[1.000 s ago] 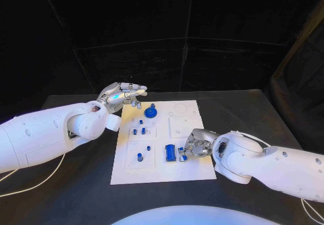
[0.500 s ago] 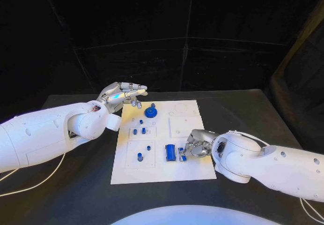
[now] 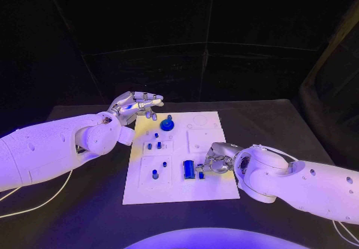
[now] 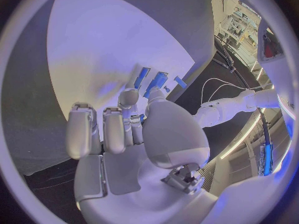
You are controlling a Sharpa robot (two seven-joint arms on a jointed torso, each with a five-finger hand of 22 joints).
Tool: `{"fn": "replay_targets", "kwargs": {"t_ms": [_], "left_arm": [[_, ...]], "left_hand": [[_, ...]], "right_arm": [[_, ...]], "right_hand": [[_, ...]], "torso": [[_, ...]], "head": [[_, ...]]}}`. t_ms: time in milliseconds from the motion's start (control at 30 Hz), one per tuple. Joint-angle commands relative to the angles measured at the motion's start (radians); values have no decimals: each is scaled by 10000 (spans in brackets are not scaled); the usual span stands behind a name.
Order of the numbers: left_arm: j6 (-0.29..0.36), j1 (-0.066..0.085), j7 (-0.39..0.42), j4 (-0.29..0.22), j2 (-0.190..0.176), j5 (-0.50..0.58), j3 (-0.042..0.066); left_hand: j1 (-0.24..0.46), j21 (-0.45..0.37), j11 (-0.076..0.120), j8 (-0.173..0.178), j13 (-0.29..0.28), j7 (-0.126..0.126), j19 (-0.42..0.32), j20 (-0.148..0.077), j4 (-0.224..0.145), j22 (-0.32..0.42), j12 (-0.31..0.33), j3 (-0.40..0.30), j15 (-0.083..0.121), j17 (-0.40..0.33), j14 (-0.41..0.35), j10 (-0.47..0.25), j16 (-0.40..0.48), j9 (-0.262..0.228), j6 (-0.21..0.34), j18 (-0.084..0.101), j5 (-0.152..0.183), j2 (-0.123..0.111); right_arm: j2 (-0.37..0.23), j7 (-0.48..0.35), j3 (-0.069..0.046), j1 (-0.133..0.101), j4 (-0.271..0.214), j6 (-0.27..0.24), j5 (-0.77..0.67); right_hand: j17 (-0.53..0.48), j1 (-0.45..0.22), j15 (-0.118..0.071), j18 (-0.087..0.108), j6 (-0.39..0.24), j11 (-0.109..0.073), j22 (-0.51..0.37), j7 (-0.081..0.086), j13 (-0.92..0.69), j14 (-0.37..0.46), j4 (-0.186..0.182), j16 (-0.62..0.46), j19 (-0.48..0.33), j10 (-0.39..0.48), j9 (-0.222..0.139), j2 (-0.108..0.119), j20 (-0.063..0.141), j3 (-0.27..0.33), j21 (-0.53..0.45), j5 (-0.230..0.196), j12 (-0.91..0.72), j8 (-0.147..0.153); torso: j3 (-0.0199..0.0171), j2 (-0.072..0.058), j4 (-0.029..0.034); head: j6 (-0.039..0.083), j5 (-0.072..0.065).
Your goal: Assemble the parts on the task board
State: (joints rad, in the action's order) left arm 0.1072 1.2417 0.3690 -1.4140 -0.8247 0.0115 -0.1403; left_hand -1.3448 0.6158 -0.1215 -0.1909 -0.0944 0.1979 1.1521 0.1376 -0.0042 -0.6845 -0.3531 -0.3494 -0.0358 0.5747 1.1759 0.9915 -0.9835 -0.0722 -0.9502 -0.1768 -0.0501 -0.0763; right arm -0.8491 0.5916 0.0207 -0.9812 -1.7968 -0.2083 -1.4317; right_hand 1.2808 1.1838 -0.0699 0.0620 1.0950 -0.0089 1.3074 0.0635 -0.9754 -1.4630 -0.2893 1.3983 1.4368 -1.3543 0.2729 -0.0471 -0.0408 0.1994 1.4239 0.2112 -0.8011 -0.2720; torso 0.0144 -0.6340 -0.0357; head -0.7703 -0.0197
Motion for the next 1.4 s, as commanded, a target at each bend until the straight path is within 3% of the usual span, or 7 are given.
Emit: {"fn": "replay_targets", "kwargs": {"t_ms": [33,400,600,667,800,967,1400], "left_arm": [[-117,14,23,-16,3,25,9],[-117,13,28,2,-2,25,8],[-99,12,106,116,50,26,7],[-124,6,190,188,91,123,7],[-109,-28,464,396,196,647,7],[-59,-106,811,878,419,902,8],[605,-374,1362,2201,1157,1037,16]], "left_hand": [[-41,-58,-18,-49,0,-14,-59,-14,-13,9,-45,72,-16,-11,-69,-59,34,16,69,-56,-5,41],[-41,-58,-18,-49,0,-14,-59,-14,-13,9,-45,72,-16,-11,-69,-59,34,16,69,-56,-5,41],[-17,-83,-30,-92,4,-3,-56,-9,-3,30,-94,113,-23,-40,-89,-97,31,17,103,-55,-3,32],[49,-99,-35,-110,5,-2,-57,-1,37,42,-117,164,-32,-48,-96,-113,28,18,120,-52,-2,15],[284,-651,-2,-214,54,-125,-659,54,196,351,-141,505,-87,-406,-874,-243,750,23,199,-58,8,-99],[246,-2508,-37,-97,315,-147,-2103,444,396,1642,381,794,-454,-2019,-1922,54,3981,63,225,-51,-61,80],[137,-4968,-733,711,317,-375,-4306,1448,555,3645,2154,1299,-1311,-3893,-2846,-389,7643,71,176,-69,-2,240]], "right_arm": [[-31,-21,-1,-10,-43,-142,-267],[-573,-881,-3,-12,-347,-818,342],[-1122,-3618,-13,-112,-248,-2079,3637],[-1129,-4908,-14,-291,95,-2038,5262],[-925,-7082,-17,-602,1068,-1594,7806],[-335,-8615,-19,-966,2720,-985,9684],[1670,-10301,-35,-1114,6116,-205,12010]], "right_hand": [[-9,-78,-42,-59,70,-8,458,19,5,-536,0,-69,-47,-12,9,10,16,45,-63,-40,24,70],[-480,680,32,50,-350,99,-2,164,531,-423,265,-421,-355,362,74,95,-29,154,-423,273,879,366],[-3345,1460,304,645,-1178,414,-2619,523,1959,425,442,-2812,-2068,1508,-39,142,-270,261,-2618,398,2847,758],[-6248,2150,520,1138,-1569,693,-5244,702,2704,1598,712,-5669,-3792,2284,-157,-26,-414,113,-5083,287,3847,924],[-7953,3313,1147,1136,-1903,1204,-7004,1300,4682,3097,1169,-8748,-4986,3251,-441,-310,-967,-204,-7619,-338,5890,1218],[-9789,3514,1780,1217,-1963,1456,-8796,1263,6687,4145,1579,-11490,-5479,3171,-907,-275,-1651,-18,-10085,-757,6828,1649],[-12012,2501,2360,1214,-2402,2038,-11183,1320,8958,4711,2447,-13369,-5771,3787,-1845,-573,-2369,173,-13134,-742,7390,2101]], "torso": [[-4,3,-4],[-3,31,-11],[40,142,-3],[59,209,5],[90,357,8],[135,594,14],[129,1030,34]], "head": [[13,-10],[84,-2],[328,-90],[479,-103],[751,-119],[1147,-162],[2064,-64]]}}
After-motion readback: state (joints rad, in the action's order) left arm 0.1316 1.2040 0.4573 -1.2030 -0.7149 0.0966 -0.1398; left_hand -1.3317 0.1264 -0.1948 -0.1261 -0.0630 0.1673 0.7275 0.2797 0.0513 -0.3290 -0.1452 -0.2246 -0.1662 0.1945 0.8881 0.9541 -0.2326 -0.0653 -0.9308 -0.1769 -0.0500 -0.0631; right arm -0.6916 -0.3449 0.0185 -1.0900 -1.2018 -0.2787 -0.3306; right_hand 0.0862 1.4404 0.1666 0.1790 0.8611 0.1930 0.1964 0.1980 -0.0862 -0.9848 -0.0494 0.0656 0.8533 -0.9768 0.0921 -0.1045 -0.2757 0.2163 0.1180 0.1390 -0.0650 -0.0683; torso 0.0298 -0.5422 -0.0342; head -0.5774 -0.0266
